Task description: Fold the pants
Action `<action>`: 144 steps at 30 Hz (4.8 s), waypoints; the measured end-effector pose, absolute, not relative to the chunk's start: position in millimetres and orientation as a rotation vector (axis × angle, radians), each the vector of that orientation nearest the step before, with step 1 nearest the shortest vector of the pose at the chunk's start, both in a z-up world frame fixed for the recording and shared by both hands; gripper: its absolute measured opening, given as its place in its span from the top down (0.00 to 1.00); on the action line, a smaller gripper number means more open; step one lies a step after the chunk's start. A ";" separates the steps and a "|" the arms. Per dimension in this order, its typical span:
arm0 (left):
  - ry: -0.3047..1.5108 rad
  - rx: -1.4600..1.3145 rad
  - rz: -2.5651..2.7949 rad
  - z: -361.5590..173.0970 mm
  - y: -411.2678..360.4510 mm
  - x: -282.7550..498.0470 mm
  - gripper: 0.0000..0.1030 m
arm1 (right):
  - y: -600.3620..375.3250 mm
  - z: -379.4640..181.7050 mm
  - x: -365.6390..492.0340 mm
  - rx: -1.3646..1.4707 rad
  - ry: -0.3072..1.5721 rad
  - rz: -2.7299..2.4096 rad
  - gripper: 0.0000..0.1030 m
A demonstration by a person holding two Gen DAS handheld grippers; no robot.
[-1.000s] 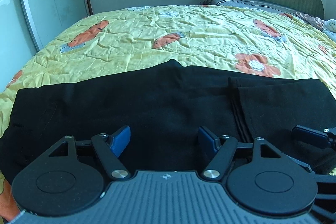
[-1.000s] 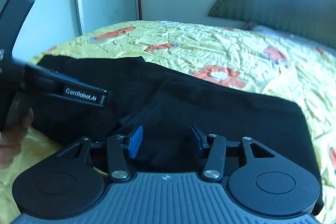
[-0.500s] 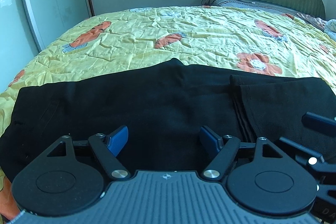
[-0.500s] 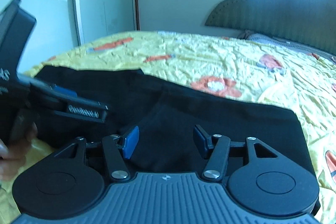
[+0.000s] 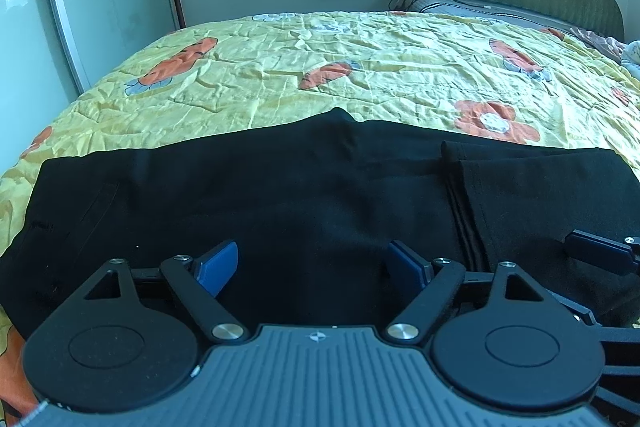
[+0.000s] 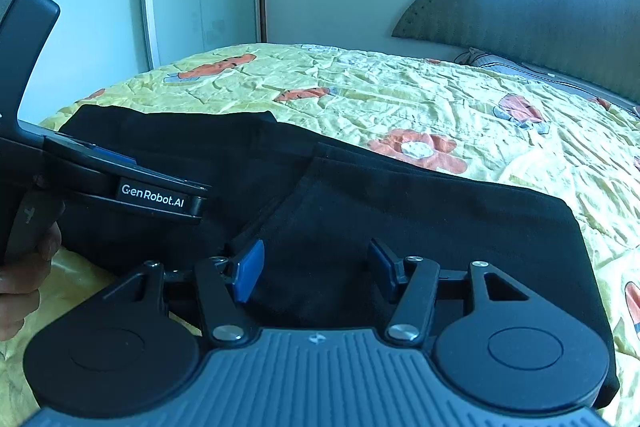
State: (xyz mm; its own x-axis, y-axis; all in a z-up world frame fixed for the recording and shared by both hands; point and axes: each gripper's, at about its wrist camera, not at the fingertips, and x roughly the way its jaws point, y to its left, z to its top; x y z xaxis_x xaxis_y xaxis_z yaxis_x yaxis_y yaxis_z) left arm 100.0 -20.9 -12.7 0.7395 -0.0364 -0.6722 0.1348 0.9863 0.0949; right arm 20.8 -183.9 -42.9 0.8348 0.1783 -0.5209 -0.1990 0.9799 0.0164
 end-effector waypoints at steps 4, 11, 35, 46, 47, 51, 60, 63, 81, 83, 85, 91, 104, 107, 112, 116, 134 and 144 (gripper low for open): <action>0.734 0.139 -0.096 -12.5 -20.9 100.3 0.17 | -183.1 -41.2 18.9 -0.039 0.553 0.190 0.45; 0.740 0.127 -0.093 -9.7 -14.8 94.6 0.17 | -180.2 -34.6 11.6 -0.051 0.555 0.189 0.42; 0.735 0.086 -0.056 2.6 14.5 78.4 0.17 | -183.4 -31.6 4.8 -0.011 0.569 0.124 0.31; 0.739 0.076 -0.033 1.5 26.2 76.6 0.17 | -147.2 -19.9 -3.8 -0.164 0.486 0.188 0.32; 0.738 0.076 -0.033 1.4 26.8 76.5 0.17 | -146.5 -20.4 -3.5 -0.161 0.491 0.195 0.32; 0.740 0.073 -0.028 0.8 28.9 77.1 0.17 | -144.5 -19.3 -3.8 -0.160 0.485 0.196 0.32; 0.742 0.078 -0.024 1.2 29.2 76.1 0.17 | -153.7 -32.3 3.1 -0.109 0.548 0.194 0.32; 0.742 0.082 -0.022 1.4 28.3 75.5 0.17 | -152.8 -36.0 2.9 -0.113 0.557 0.194 0.32; 0.744 0.079 -0.023 0.0 28.2 74.7 0.16 | -152.0 -35.5 -1.1 -0.120 0.541 0.189 0.32; 0.744 0.078 -0.024 -0.2 28.9 75.2 0.16 | -151.3 -33.1 -2.0 -0.123 0.530 0.193 0.32; 0.745 0.078 -0.024 -0.1 28.8 75.1 0.16 | -148.8 -30.2 -2.5 -0.134 0.523 0.203 0.32; 0.745 0.081 -0.025 1.2 33.2 76.5 0.16 | -133.7 -20.3 -1.6 -0.198 0.494 0.240 0.32; 0.720 -0.108 0.208 37.3 153.1 81.8 0.16 | -37.0 2.5 11.4 -0.448 0.352 0.523 0.32; 0.751 -0.242 0.230 39.1 190.5 80.5 0.16 | 1.3 -3.8 12.1 -0.566 0.285 0.587 0.32; 0.796 -0.414 0.208 34.0 228.5 77.1 0.17 | 57.6 -25.0 11.7 -0.752 0.220 0.675 0.33; 0.842 -0.513 0.160 22.9 240.8 79.7 0.16 | 87.8 -47.8 7.5 -0.908 0.199 0.686 0.33; 0.728 -1.000 -0.058 -18.8 267.8 108.4 0.17 | 27.6 12.8 89.5 -0.243 0.431 0.942 0.70; 0.698 -0.737 0.048 5.5 244.4 111.2 0.82 | 16.1 -13.6 155.7 -0.180 0.642 0.751 0.69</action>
State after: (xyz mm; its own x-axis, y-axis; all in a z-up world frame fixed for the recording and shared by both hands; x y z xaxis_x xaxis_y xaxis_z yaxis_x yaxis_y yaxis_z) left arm 111.2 244.4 5.5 0.7754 -0.1955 -0.6004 -0.2763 0.7500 -0.6009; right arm 155.7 16.1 -13.6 0.5521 0.5776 -0.6013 -0.6838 0.7263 0.0698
